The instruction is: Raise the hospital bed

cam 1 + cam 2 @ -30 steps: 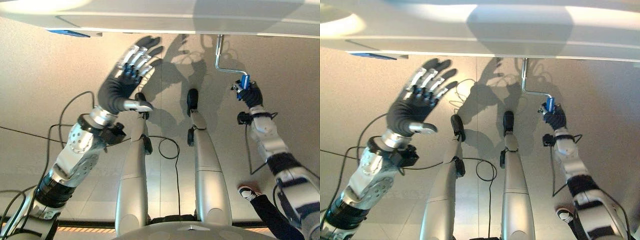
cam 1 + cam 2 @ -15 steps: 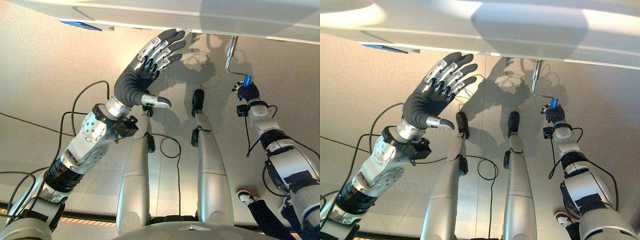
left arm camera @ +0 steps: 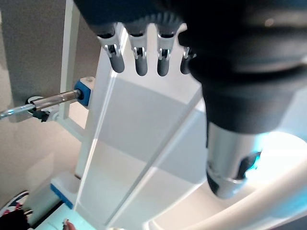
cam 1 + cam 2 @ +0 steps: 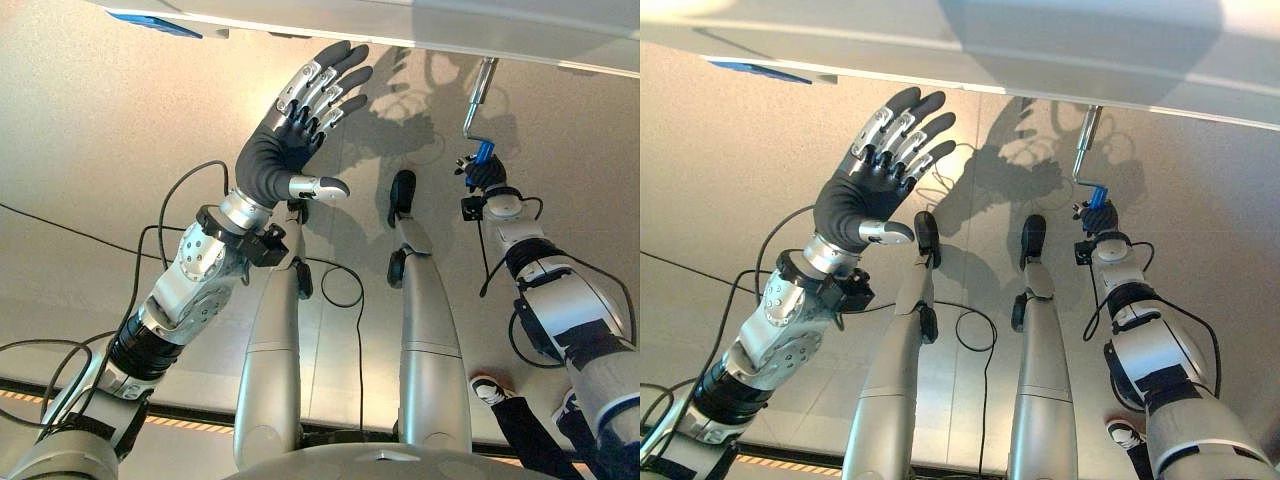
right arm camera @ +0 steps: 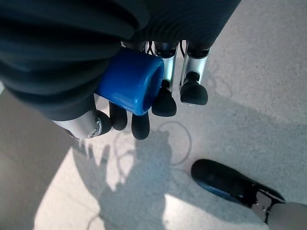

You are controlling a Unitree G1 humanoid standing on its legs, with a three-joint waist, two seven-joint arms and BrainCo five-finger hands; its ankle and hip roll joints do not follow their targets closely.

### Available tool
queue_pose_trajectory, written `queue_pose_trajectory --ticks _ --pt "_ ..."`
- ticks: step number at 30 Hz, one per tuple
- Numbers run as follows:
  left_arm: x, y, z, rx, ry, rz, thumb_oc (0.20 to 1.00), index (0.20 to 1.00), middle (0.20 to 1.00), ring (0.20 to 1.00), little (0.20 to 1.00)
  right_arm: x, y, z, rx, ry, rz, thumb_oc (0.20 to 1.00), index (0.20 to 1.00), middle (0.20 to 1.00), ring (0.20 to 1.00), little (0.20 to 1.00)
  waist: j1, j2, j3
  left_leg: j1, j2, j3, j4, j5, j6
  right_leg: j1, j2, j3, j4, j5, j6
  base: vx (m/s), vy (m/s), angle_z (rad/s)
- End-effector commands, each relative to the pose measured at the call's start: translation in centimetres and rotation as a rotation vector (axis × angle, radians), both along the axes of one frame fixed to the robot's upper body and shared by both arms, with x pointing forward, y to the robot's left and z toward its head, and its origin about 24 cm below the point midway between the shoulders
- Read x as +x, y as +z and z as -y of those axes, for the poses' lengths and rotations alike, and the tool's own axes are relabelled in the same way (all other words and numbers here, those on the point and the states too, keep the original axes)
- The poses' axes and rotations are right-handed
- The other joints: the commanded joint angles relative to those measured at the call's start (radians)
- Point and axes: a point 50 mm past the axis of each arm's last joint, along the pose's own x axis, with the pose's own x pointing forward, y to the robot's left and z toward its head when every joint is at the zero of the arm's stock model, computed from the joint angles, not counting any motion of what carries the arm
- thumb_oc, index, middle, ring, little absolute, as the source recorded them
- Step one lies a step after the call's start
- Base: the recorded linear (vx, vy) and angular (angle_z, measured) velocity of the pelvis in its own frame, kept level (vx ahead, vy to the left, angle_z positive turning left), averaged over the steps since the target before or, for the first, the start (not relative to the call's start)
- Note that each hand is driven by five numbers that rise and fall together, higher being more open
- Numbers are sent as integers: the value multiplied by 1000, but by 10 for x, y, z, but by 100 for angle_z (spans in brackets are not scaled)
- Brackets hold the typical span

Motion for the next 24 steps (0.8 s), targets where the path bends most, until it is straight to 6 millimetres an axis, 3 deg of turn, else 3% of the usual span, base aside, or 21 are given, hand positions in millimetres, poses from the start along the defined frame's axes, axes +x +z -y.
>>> queue_pose_trajectory --ticks 1,2,4,5,10,24 --pt "-16 14 4 -59 -27 92 1000 1000 1000 1000 1000 7 -18 -76 -198 252 -86 200 200 200 200 200 13 96 -9 -13 -17 18 152 -148 1 46 24 -31 -134 80 63 0 0 0" --pt "-16 14 4 -59 -27 92 1000 1000 1000 1000 1000 7 -18 -76 -199 253 -86 200 200 200 200 200 12 96 -9 -13 -17 18 152 -148 1 46 24 -31 -134 80 63 14 16 -4" --pt "-15 14 3 -73 -3 89 1000 1000 1000 1000 1000 8 -17 -108 -324 363 -77 200 200 200 200 200 14 94 -9 -14 -18 15 146 -144 1 47 24 -32 -141 82 63 0 0 0" --pt "-15 14 3 -73 -3 89 1000 1000 1000 1000 1000 8 -17 -108 -324 363 -77 200 200 200 200 200 14 94 -9 -14 -18 15 146 -144 1 47 24 -32 -141 82 63 0 0 0" --pt "-14 15 3 -96 14 84 1000 1000 1000 1000 1000 3 -21 -151 -417 504 -63 200 200 200 200 200 16 92 -9 -17 -22 7 146 -142 0 50 23 -36 -139 80 63 0 0 0" --pt "-14 13 2 -118 35 78 1000 1000 1000 1000 1000 -21 -31 -220 -430 776 -25 200 200 200 200 200 14 87 -9 -9 -26 10 148 -147 3 58 17 -34 -145 82 65 6 12 0"
